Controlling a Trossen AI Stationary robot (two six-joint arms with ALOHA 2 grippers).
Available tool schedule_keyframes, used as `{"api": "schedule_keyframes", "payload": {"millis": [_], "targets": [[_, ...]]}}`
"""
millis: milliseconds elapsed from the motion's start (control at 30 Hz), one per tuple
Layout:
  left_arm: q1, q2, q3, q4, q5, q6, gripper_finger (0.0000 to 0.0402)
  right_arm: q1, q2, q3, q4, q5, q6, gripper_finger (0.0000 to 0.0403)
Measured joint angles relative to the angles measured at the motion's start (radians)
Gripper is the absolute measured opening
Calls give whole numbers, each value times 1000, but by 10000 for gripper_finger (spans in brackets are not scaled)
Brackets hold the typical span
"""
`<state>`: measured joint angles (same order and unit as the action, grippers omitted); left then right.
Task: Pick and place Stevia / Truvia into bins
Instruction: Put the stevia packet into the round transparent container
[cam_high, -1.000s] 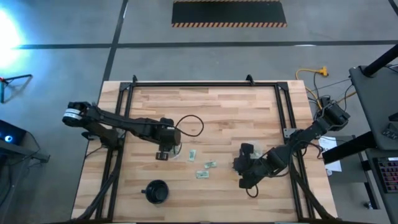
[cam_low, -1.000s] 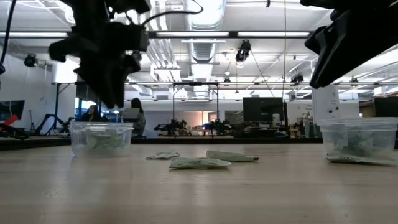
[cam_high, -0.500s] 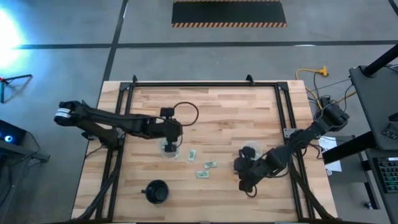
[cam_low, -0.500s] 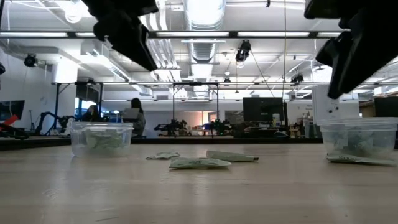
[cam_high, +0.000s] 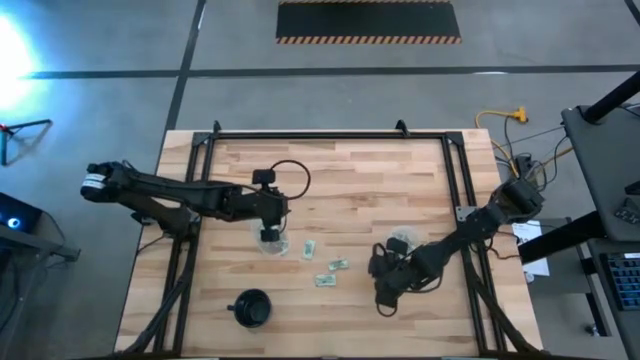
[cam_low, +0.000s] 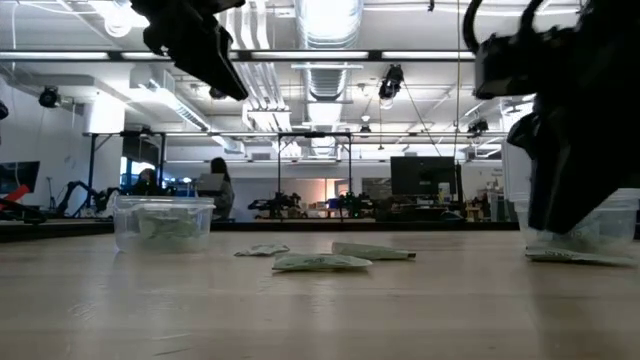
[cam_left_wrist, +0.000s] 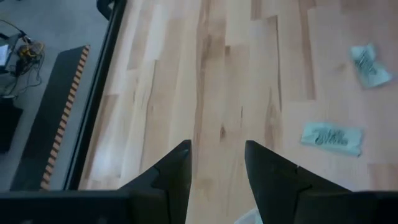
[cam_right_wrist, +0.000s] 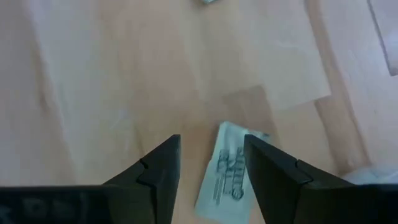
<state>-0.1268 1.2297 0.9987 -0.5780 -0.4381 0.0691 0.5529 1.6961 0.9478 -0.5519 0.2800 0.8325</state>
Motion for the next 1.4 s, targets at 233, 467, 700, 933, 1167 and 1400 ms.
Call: {"api": "schedule_keyframes", "payload": {"millis": [233, 467, 700, 933, 1167, 1400], "targets": [[1, -5, -10, -6, -44, 27, 132, -34, 7, -3, -21, -9, 29, 196], [1, -19, -10, -4, -47, 43, 132, -46, 18, -5, -21, -55, 25, 221], [1, -22, -23, 1, -47, 43, 132, -57, 18, -15, -51, -57, 29, 226], [0, -22, -26, 3, -47, 35, 132, -63, 19, -21, -50, -65, 27, 225], [0, -22, -28, 3, -46, 15, 132, -67, 19, -21, -50, -81, 22, 224], [0, -22, -28, 3, -46, 15, 132, -81, 19, -21, -46, -112, 20, 224]]}}
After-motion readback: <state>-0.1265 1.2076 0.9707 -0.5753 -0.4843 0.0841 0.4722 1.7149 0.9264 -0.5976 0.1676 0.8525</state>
